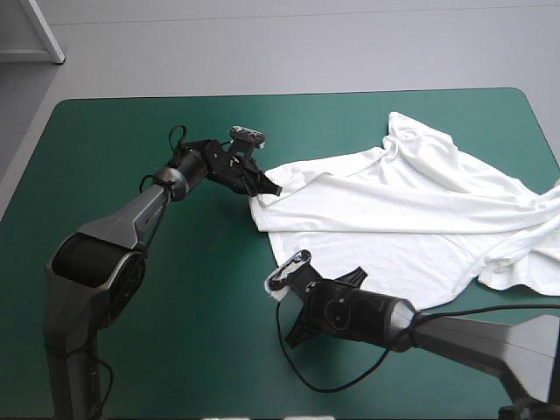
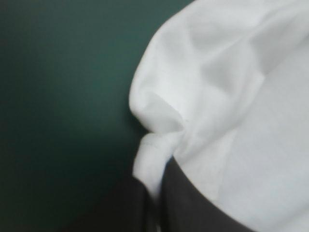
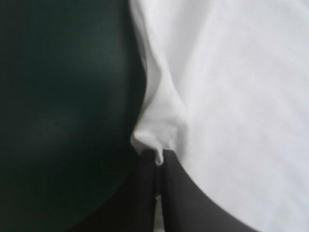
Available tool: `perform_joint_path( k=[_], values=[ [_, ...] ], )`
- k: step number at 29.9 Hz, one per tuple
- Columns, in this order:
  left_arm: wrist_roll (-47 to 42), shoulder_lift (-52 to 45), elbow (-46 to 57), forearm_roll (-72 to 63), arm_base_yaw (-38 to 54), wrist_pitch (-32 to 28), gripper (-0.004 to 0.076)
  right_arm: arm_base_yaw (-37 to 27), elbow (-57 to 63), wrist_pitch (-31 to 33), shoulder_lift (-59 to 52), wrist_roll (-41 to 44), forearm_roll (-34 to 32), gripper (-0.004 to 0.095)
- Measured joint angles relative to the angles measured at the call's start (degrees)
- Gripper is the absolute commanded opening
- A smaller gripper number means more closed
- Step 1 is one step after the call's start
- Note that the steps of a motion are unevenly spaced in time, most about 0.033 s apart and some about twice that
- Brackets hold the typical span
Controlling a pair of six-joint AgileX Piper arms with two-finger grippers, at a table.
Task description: Fold the cloth
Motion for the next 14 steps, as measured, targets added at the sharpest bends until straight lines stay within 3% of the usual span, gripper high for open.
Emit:
perform_joint_path(
  k=[7,14],
  values=[
    [-0.97,-11.97,-5.61,0.19,-0.02,1.67,-0.0010,-0.06,-7.84,13.80,-14.71,1.23,-8.33,-0.0018],
    [-1.14,-24.03,-17.57,0.23,-0.02,6.36,-0.0010,-0.10,-29.82,23.76,-23.44,-8.81,-11.33,-0.0018]
  ],
)
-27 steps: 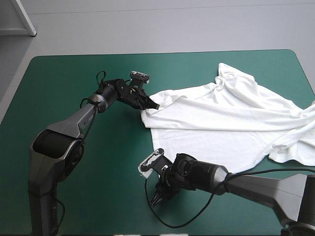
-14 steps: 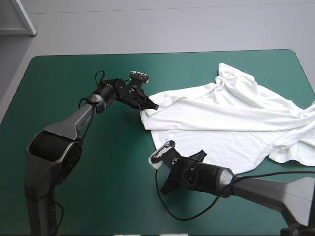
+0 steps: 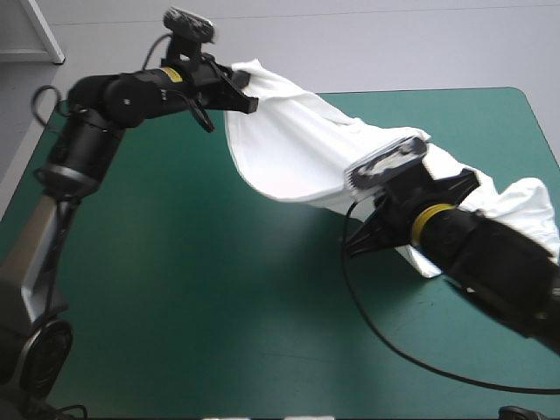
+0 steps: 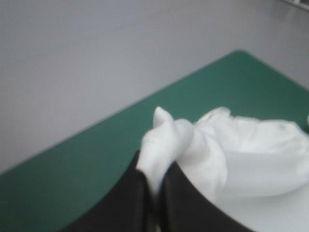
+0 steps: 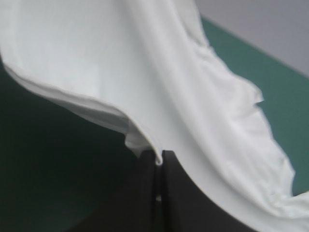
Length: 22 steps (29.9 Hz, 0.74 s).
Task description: Fold the cloth
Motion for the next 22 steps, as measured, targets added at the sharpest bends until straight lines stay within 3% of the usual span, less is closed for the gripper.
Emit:
perform_joint_path(
  k=[11,16,22],
  values=[
    [-2.94,-11.50,-24.41,12.83,0.00,6.11,-0.0010,0.00,-38.63,0.65,2.54,-15.19,-9.21,-0.0018],
    [-3.40,-12.34,-29.97,16.25,0.00,9.35,-0.0010,0.00,-48.60,-0.68,4.83,-19.30,-10.25,-0.0018],
    [-2.63,-12.34,-32.02,17.36,0.00,10.93,-0.0010,0.00,-51.91,-9.29,6.26,-21.93,-10.05,-0.0018]
  ],
)
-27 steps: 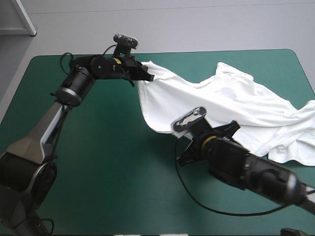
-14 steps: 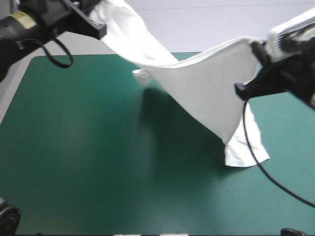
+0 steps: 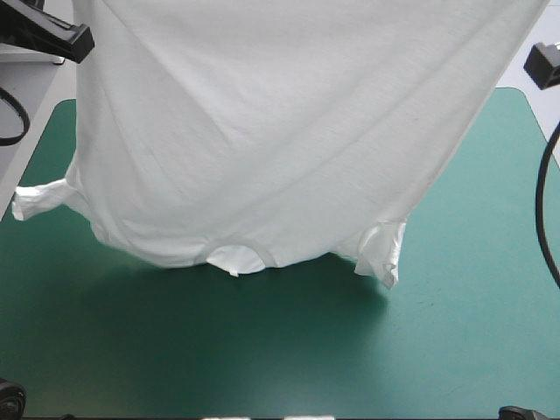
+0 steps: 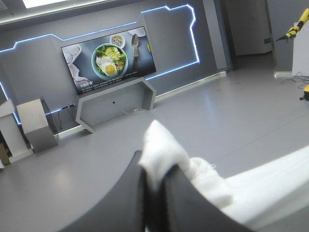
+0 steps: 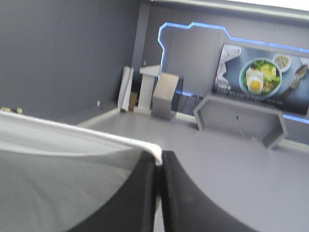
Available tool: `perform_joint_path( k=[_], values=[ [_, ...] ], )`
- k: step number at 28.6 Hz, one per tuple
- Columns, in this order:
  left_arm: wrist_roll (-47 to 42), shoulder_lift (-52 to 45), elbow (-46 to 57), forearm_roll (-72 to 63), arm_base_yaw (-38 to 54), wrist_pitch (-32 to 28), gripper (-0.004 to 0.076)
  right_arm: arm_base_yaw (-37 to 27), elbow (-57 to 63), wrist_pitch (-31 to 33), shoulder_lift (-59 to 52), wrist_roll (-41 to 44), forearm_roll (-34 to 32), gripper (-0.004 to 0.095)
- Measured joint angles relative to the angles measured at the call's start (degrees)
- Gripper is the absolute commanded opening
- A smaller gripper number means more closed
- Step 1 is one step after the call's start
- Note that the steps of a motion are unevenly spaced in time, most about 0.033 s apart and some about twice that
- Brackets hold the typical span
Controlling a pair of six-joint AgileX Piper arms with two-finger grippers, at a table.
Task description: Fold the cloth
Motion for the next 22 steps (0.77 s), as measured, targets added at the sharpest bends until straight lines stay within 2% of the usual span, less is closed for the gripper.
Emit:
perform_joint_path(
  k=[4,7,10,13,16,18,19,21,22],
  values=[
    [0.74,0.05,-1.82,2.61,0.00,0.00,-0.0010,0.00,-0.10,-7.49,0.93,-0.59,0.00,-0.0018],
    [0.80,0.05,-3.09,4.88,0.00,0.12,-0.0010,0.00,-0.17,-10.61,2.04,-0.63,0.00,-0.0017],
    [1.51,-0.01,-3.37,6.58,0.00,0.12,-0.0010,0.00,-0.17,-10.51,3.74,-0.78,-0.76,-0.0018],
    [2.30,0.34,-3.05,7.03,0.00,0.07,-0.0010,-0.52,-0.17,-8.65,6.16,0.82,-4.63,-0.0018],
    [2.47,1.34,-1.20,7.09,0.00,0.12,-0.0010,-4.21,-0.17,-5.83,9.48,4.32,-7.86,-0.0018],
    [2.47,2.56,1.05,7.09,0.00,0.12,-0.0010,-9.18,-0.17,-4.66,11.86,5.35,-5.27,-0.0018],
    [2.47,3.37,2.67,7.09,0.00,0.12,-0.0010,-12.79,-0.17,-4.32,13.57,5.47,-1.94,-0.0018],
    [1.94,5.17,6.43,7.16,0.00,-0.32,-0.0010,-21.11,-0.17,-3.70,16.41,4.76,6.65,-0.0018],
    [1.31,7.67,10.50,7.35,0.00,-1.46,-0.0010,-29.36,-0.17,-2.87,20.05,2.96,17.62,-0.0018]
  ],
)
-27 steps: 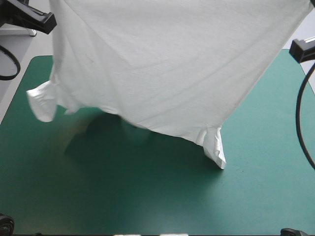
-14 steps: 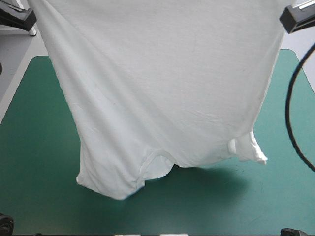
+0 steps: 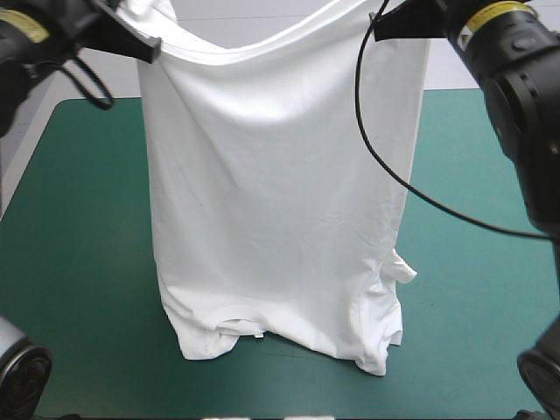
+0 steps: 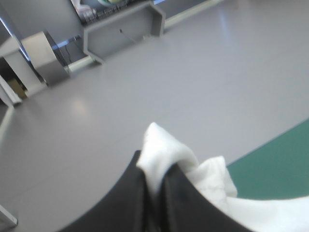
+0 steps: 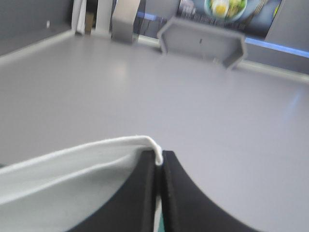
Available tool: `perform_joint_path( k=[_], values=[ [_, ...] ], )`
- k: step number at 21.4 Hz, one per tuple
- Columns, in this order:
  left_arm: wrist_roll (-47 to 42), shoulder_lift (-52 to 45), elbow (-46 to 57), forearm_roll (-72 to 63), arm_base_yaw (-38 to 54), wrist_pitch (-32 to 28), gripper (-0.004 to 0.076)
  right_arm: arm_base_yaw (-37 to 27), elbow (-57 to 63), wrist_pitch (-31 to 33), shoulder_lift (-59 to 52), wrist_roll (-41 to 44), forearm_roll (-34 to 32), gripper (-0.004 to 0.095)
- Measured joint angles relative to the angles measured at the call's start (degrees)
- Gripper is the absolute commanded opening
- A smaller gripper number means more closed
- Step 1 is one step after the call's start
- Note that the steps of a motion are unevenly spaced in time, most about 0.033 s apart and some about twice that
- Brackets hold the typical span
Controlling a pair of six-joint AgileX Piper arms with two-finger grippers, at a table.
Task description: Fold the cloth
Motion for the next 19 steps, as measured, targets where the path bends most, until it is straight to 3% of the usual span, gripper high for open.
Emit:
perform_joint_path(
  k=[2,6,12,15,19],
  values=[
    [-1.27,3.93,5.34,0.16,0.00,-3.68,-0.0010,-9.03,0.20,0.08,5.59,-1.28,10.07,-0.0018],
    [-5.75,15.56,10.53,-0.48,0.29,-15.27,-0.0010,-21.16,0.36,-3.16,15.29,-0.51,15.49,-0.0018],
    [-8.23,32.25,11.07,-0.87,0.47,-30.13,0.0013,-27.87,0.51,-7.27,27.18,-0.06,18.92,-0.0011],
    [-8.29,38.95,11.07,-0.87,0.71,-37.15,0.0204,-28.31,0.56,-7.39,33.19,-1.09,23.50,0.0147],
    [-8.34,43.46,11.14,-0.64,0.71,-43.29,0.0496,-28.31,0.67,-8.04,37.82,-2.56,28.44,0.0552]
  ],
)
